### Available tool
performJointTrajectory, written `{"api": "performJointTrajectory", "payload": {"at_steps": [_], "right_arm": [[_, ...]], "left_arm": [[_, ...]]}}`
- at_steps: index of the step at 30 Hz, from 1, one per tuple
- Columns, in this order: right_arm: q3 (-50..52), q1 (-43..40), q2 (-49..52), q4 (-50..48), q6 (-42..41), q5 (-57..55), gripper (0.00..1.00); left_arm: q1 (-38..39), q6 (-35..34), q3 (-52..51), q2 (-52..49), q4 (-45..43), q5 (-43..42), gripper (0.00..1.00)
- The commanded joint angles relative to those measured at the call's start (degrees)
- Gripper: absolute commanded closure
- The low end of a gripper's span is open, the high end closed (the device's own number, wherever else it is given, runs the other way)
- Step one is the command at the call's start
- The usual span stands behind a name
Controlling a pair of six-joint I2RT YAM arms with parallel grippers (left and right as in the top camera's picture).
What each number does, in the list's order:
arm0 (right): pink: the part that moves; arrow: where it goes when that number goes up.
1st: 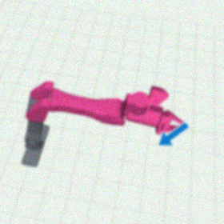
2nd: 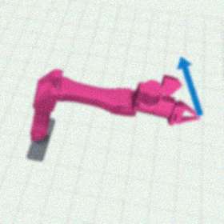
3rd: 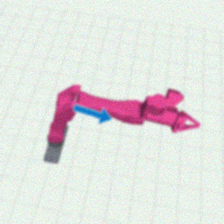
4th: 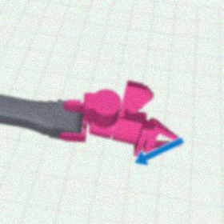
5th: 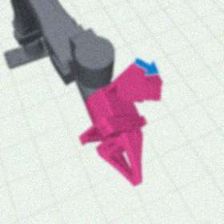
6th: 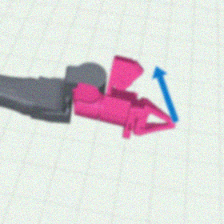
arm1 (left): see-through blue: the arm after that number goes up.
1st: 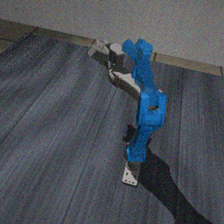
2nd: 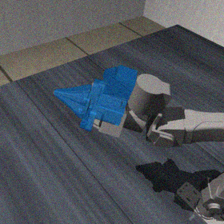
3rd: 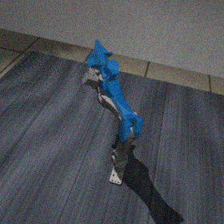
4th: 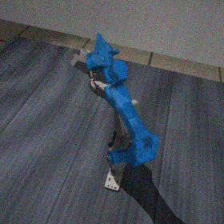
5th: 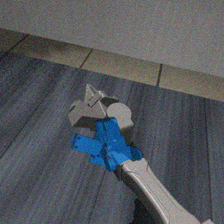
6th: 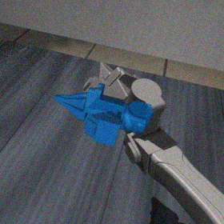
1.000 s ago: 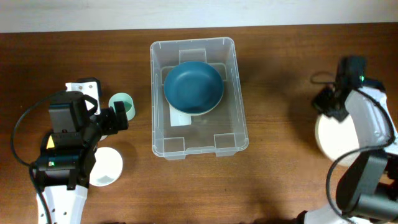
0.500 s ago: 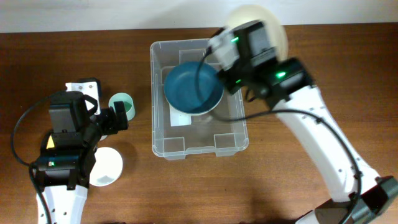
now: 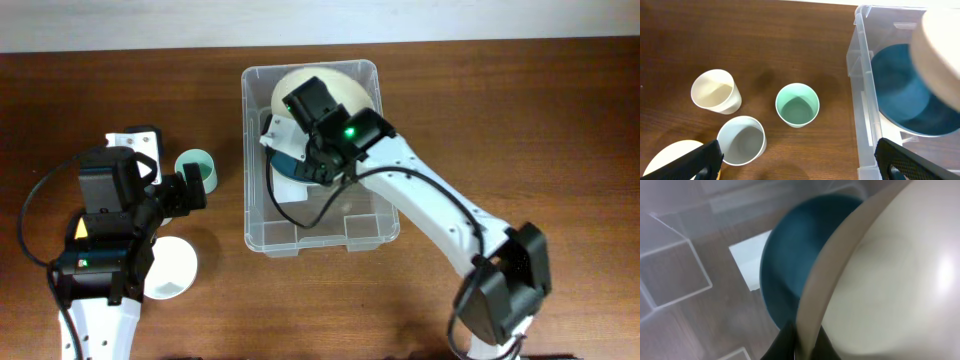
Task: Pack container
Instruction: 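Carry the cream plate into the bin and lay it on top, then withdraw the right gripper and reach the left gripper to the mint-green cup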
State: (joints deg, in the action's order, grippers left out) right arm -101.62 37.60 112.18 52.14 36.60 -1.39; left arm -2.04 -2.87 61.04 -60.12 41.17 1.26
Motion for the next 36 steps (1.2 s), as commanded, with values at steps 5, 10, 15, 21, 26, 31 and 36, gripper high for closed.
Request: {"api": "performJointTrajectory", "payload": {"at_steps": [5,10,15,21,26,31,36], "right_arm": [[-0.55,0.31,0.7,-2.75,2.62,-0.33,0.93],[-0.55,0.31,0.7,-2.91,1.92,-0.31,0.13],[-0.57,0.31,0.68,-1.16,-0.46,-0.33,0.05],[-0.83,-0.11,-3.3,-1.4,-10.19,-3.85,0.02],[-1.88,-5.31,-10.08,-0.5,-31.63,-13.79,0.01],[-1.88,-20.98,-15.63,4.72,-49.88,-6.05,0.01],[-1.51,-37.66,-16.02,15.98,-52.28,6.29,0.01]], "left_arm": [[-0.24,-0.35,1.16,-0.2,0.09,-0.24,0.0],[-0.24,-0.35,1.16,-0.2,0.09,-0.24,0.01],[-0.24,-0.35,1.16,-0.2,0.07,-0.24,0.01],[-0.24,-0.35,1.16,-0.2,0.09,-0.24,0.01],[-0.24,-0.35,1.16,-0.2,0.04,-0.24,0.01],[-0.24,-0.35,1.16,-0.2,0.02,-0.22,0.01],[-0.22,-0.33,1.18,-0.44,-1.75,-2.08,0.03]]}}
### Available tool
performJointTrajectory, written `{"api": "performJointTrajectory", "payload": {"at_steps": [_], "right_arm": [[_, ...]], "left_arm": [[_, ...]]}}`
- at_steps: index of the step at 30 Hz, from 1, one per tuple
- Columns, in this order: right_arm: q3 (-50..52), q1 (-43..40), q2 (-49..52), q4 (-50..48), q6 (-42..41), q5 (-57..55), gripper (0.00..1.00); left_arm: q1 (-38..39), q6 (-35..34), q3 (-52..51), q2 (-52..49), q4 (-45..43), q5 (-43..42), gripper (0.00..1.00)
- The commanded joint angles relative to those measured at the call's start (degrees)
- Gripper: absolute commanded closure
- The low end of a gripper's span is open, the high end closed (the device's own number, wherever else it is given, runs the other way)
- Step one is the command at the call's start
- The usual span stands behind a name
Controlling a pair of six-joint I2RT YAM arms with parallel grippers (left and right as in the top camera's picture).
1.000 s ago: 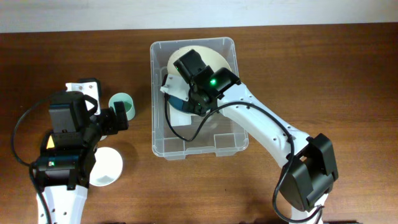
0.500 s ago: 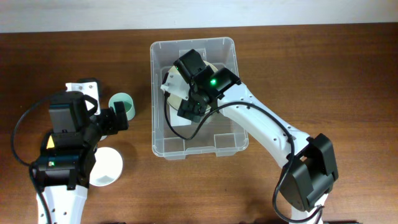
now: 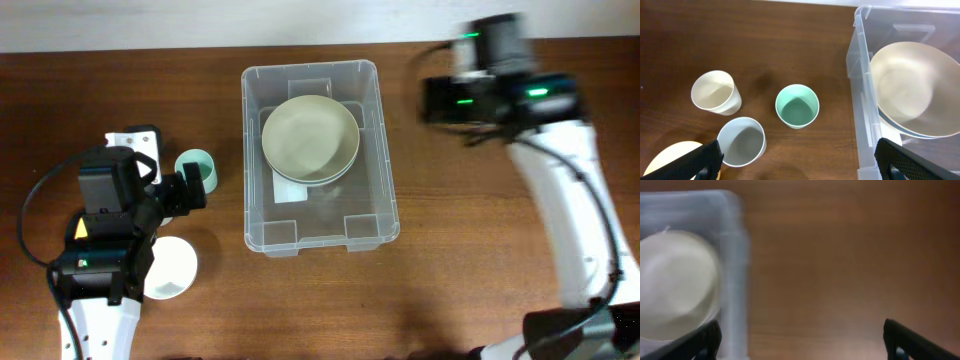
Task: Pack container
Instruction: 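Withdraw the right gripper and reach the left gripper to the mint-green cup, then grasp the mint-green cup with the left gripper and lift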
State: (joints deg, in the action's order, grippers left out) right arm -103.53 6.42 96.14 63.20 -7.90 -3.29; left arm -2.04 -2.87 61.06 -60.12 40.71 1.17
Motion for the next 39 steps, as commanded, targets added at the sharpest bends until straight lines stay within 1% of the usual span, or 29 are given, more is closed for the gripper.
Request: {"api": "performJointTrajectory", "payload": {"at_steps": [1,3,4,5,7,10,13,16,21,24,26,33,36,39], "right_arm": [[0.57,-9.33,0.02,7.39,-9.33,8.26,0.01],[0.57,-13.6,0.02,10.91,-10.49,8.31,0.01],[0.57,-15.32,0.02,12.13,-10.38,8.52,0.01],[0.57,-16.65,0.02,13.11,-10.4,8.55,0.01],[0.61,-20.09,0.02,15.61,-10.03,8.7,0.01],[1.09,-22.25,0.02,16.9,-7.45,8.68,0.01],[1.97,-22.67,0.07,17.0,-6.23,8.66,0.01],[2.03,-22.56,0.24,16.98,-5.88,8.68,0.01],[2.03,-22.56,0.33,16.94,-5.86,8.66,0.01],[2.03,-22.58,0.35,16.94,-5.86,8.66,0.01],[2.03,-22.56,0.35,16.92,-5.84,8.63,0.01],[2.08,-22.56,0.76,16.74,-5.84,8.61,0.01],[2.08,-22.58,0.76,16.72,-5.84,8.57,0.01],[2.08,-22.56,0.76,16.76,-5.86,7.67,0.01]], "left_arm": [[-0.17,-0.33,1.36,-0.83,-1.73,-2.54,0.05],[-0.17,-0.35,2.56,-2.47,-1.86,-2.51,0.11],[-0.17,-0.35,3.48,-3.58,-1.81,-2.54,0.11],[-0.17,-0.35,4.81,-5.03,-1.46,-2.54,0.15],[-0.17,-0.35,9.57,-9.68,0.39,-2.56,0.17],[0.68,-0.35,17.09,-16.96,3.93,-2.95,0.18],[2.6,-0.33,25.31,-26.25,8.13,-4.63,0.18],[4.11,-0.33,28.92,-32.81,10.6,-6.12,0.18],[5.81,-0.33,29.27,-40.74,12.04,-6.73,0.18],[5.79,-0.35,29.27,-43.56,12.98,-6.75,0.18],[5.79,-0.35,29.27,-45.05,13.64,-6.73,0.2],[5.75,-0.35,29.24,-45.79,14.51,-4.35,0.2],[5.75,-0.35,29.24,-45.79,15.82,-3.89,0.2],[5.73,-0.37,28.7,-45.88,17.84,-1.57,0.2]]}}
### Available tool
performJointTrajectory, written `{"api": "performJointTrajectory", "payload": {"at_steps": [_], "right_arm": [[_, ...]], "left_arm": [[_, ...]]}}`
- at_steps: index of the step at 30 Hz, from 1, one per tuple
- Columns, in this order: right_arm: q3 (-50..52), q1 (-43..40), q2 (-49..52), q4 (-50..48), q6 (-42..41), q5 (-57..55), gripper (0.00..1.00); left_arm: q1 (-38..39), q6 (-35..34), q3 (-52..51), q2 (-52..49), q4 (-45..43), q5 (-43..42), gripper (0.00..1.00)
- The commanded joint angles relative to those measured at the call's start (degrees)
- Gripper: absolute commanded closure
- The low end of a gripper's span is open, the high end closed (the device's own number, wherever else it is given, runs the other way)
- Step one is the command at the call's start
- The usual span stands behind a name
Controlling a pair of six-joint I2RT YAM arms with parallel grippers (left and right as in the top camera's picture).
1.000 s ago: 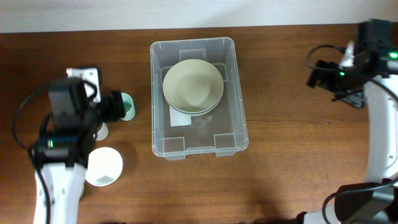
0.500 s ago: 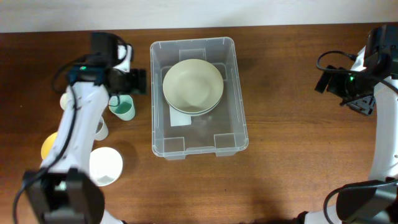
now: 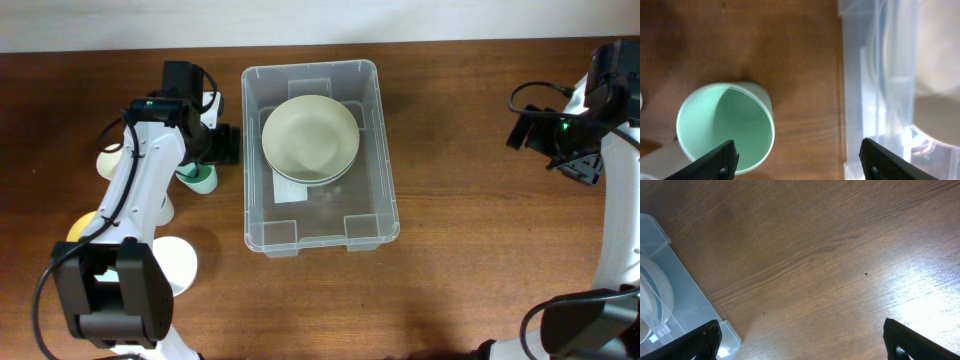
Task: Pack container
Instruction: 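Grasp the mint-green cup with the left gripper and lift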
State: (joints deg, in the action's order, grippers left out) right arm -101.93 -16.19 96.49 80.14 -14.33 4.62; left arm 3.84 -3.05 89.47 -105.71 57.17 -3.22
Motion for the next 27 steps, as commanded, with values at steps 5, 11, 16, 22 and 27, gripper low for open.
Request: {"api": "performJointTrajectory", "payload": {"at_steps": [5,11,16,22,27], "right_arm": [[0.52,0.04,0.42,-0.2,0.57,-0.33,0.01],[0.52,0.04,0.42,-0.15,0.57,-0.33,0.01],[0.52,0.04,0.42,0.0,0.57,-0.33,0.01],[0.52,0.04,0.42,0.04,0.57,-0.33,0.01],[0.52,0.04,0.42,0.02,0.57,-0.33,0.01]], "left_arm": [[-0.37,-0.2,-2.29,-0.46,1.31,3.67,0.17],[-1.66,-0.2,-4.24,-3.8,-2.19,3.65,0.13],[-1.92,-0.17,-4.22,-7.91,-5.66,3.65,0.33],[-1.88,-0.17,-4.22,-10.93,-8.02,3.65,0.57],[-1.46,-0.17,-3.19,-10.93,-8.41,3.63,0.86]]}}
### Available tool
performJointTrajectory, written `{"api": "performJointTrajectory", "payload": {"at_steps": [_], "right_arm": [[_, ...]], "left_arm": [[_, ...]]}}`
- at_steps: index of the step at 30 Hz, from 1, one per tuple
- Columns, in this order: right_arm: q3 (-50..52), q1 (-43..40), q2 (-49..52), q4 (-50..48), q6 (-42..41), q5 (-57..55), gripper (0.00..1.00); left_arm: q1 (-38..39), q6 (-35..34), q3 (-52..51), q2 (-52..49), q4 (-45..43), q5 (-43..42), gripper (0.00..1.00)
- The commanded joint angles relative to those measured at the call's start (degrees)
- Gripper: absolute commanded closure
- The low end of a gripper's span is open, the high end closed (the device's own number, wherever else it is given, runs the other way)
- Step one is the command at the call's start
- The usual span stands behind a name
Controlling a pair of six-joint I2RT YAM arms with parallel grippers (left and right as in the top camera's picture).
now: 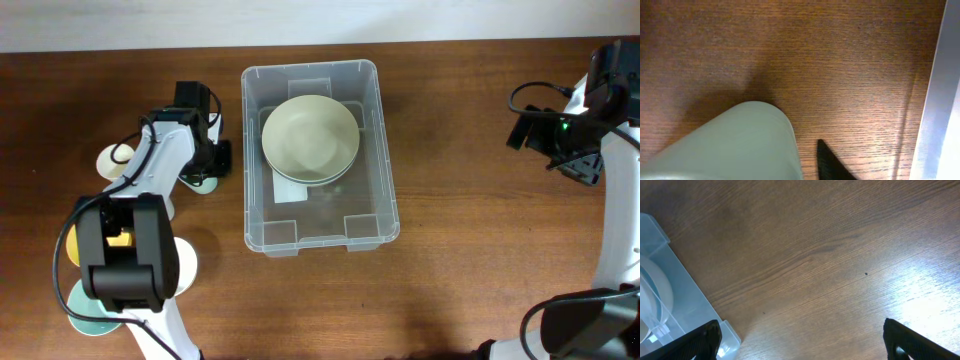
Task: Pack container
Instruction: 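Grasp the mint-green cup with the left gripper and lift, then place the mint-green cup in the bin's front-right corner and release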
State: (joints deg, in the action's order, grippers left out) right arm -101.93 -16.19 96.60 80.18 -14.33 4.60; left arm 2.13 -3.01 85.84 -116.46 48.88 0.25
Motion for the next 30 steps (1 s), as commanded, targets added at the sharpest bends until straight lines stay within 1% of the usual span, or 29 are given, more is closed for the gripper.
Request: {"api": "performJointTrajectory", "payload": {"at_steps": [1,2,4,8,12,15,19,20,21,24,25,30], "right_arm": [[0.52,0.02,0.31,-0.02,0.57,-0.31,0.01],[0.52,0.04,0.31,-0.02,0.57,-0.33,0.01],[0.52,0.02,0.31,-0.02,0.57,-0.33,0.01],[0.52,0.02,0.31,-0.02,0.57,-0.33,0.01],[0.52,0.02,0.31,-0.04,0.57,-0.33,0.01],[0.52,0.02,0.31,-0.04,0.57,-0.33,0.01],[0.52,0.02,0.31,-0.04,0.57,-0.39,0.01],[0.52,0.02,0.31,-0.04,0.57,-0.72,0.01],[0.52,-0.02,0.31,-0.02,0.55,-1.11,0.01],[0.52,-0.37,0.31,0.04,0.5,-1.38,0.01],[0.52,-0.85,0.31,0.33,0.35,-1.4,0.01],[0.52,-2.23,0.31,1.11,0.35,-1.29,0.01]], "left_arm": [[0.35,-0.22,0.85,-0.04,0.0,0.15,0.91],[0.5,-0.22,1.46,0.2,0.31,0.15,0.96],[0.79,-0.22,2.67,0.94,1.03,0.17,0.99],[1.27,-0.22,6.19,4.37,2.78,0.2,0.99],[2.25,-0.55,11.76,12.2,7.32,0.15,0.99],[4.24,-0.68,14.21,17.11,8.94,-0.02,1.0],[9.99,-0.68,14.88,23.8,8.94,-0.04,1.0],[12.13,-0.68,14.88,24.94,9.09,-0.07,0.99],[16.0,-0.68,14.88,25.59,9.64,-0.09,0.99],[22.38,-0.68,14.69,24.65,10.27,-0.09,1.0],[26.82,-0.7,14.69,22.93,10.34,-0.42,0.99],[34.97,-4.15,14.69,16.87,10.34,-5.97,0.99]]}}
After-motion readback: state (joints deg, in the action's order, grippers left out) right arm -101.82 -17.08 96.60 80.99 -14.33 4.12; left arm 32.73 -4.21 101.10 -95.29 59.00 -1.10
